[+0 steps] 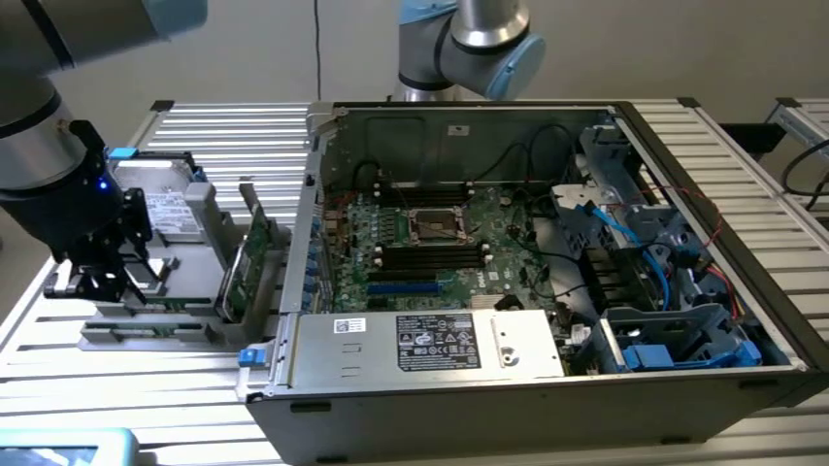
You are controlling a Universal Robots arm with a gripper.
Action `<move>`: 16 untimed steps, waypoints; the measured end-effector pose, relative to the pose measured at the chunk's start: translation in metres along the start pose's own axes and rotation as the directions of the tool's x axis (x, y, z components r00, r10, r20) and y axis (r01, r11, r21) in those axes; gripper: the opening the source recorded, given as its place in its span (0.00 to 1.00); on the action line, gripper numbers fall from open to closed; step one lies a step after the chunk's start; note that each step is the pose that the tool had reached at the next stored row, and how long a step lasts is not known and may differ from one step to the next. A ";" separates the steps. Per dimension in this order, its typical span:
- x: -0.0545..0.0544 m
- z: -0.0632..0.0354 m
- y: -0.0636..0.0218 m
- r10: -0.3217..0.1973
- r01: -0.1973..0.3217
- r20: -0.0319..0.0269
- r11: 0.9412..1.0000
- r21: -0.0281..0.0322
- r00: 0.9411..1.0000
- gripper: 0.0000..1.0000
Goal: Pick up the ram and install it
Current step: 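Pick up the ram and move it above insertion slot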
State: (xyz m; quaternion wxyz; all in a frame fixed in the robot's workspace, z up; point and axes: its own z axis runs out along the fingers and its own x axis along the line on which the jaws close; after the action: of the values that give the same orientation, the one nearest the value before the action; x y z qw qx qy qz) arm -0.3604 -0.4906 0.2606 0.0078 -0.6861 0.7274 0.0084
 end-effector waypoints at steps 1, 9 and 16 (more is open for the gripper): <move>0.000 0.0019 -0.0002 0.000 0.000 0.000 1.000 0.000 1.000 0.37; 0.001 0.0142 -0.0015 0.002 -0.002 -0.003 1.000 -0.002 1.000 0.37; 0.002 0.0230 -0.0016 0.002 -0.002 -0.016 1.000 -0.001 1.000 0.37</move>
State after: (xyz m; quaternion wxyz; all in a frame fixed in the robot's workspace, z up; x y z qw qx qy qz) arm -0.3590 -0.4918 0.2375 0.0018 -0.6854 0.7282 0.0033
